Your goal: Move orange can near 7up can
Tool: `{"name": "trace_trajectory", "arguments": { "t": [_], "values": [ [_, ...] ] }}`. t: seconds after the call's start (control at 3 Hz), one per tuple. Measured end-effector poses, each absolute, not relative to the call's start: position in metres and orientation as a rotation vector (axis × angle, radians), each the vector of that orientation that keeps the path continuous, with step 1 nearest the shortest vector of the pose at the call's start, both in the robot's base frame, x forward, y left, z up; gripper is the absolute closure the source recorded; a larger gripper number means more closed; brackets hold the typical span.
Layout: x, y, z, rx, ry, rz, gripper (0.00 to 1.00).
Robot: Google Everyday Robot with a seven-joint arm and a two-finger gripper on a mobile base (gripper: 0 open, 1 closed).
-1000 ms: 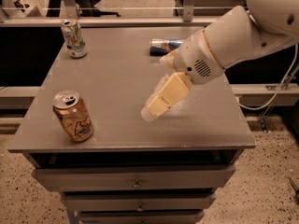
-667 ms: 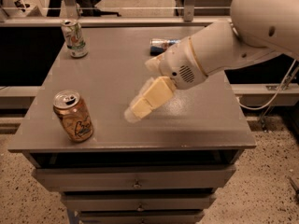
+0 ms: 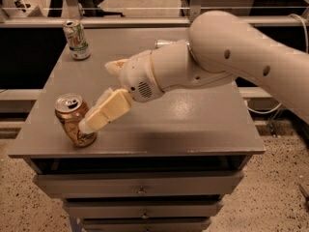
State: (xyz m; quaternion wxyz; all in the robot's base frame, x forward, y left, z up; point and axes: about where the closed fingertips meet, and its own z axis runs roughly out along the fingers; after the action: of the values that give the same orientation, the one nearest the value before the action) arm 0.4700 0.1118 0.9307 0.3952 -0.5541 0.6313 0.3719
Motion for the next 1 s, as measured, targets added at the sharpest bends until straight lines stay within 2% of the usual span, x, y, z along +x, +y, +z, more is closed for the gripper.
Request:
{"name": "trace_trajectory", "arguments": {
  "t": [0.33, 1.0],
  "values": [
    [0.465, 0.144, 0.922, -1.4, 1.528, 0.974, 0.0],
    [0.458, 0.167, 0.904, -1.392, 1.473, 0.998, 0.0]
  ]
}}
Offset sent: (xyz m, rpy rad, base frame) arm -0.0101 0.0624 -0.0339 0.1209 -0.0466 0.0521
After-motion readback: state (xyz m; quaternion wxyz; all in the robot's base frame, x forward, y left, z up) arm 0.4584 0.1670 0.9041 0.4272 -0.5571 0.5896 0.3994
